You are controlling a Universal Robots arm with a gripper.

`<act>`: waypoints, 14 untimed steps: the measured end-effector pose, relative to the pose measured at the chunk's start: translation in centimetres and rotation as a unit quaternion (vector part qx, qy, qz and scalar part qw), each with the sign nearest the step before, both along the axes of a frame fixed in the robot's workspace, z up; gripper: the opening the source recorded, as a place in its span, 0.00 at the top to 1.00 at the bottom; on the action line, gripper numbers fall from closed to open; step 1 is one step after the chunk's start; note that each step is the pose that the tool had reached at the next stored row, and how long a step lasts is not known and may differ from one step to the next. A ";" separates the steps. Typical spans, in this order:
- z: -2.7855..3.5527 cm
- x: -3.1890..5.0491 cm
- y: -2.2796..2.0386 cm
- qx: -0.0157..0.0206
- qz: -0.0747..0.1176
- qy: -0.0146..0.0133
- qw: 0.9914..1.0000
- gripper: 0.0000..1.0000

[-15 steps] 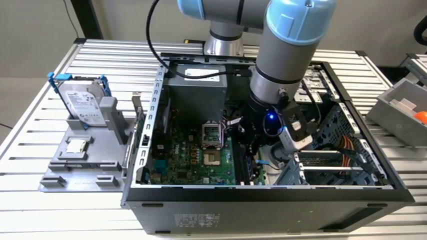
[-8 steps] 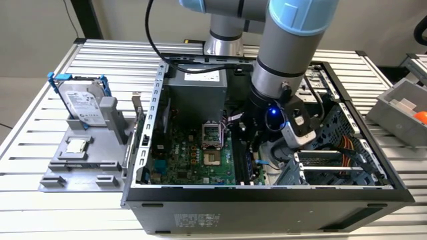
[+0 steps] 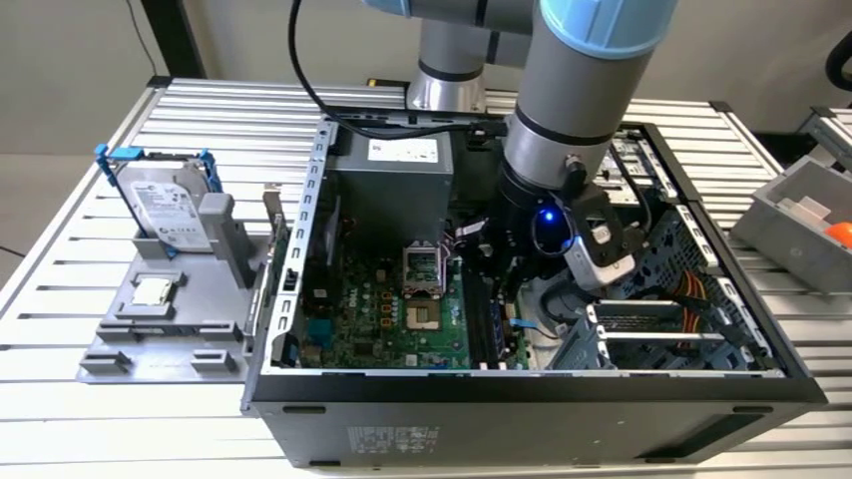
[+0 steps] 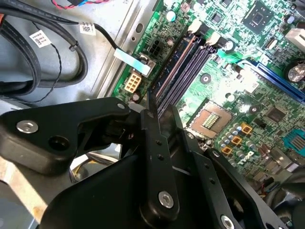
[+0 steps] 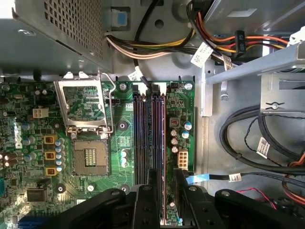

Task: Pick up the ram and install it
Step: 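Insert the ram into the slot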

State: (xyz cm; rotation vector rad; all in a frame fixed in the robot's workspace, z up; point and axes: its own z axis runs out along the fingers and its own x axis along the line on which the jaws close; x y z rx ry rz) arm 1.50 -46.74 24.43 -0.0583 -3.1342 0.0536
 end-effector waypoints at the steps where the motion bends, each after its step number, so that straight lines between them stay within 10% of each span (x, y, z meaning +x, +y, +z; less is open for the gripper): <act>1: 0.00 0.00 0.00 0.000 0.000 0.000 1.000 0.00; 4: 0.02 0.00 0.00 0.000 0.000 0.000 1.000 0.00; 5: 0.02 0.00 0.00 0.000 0.000 0.000 1.000 1.00; 14: 0.11 0.00 0.00 0.000 0.000 0.000 1.000 1.00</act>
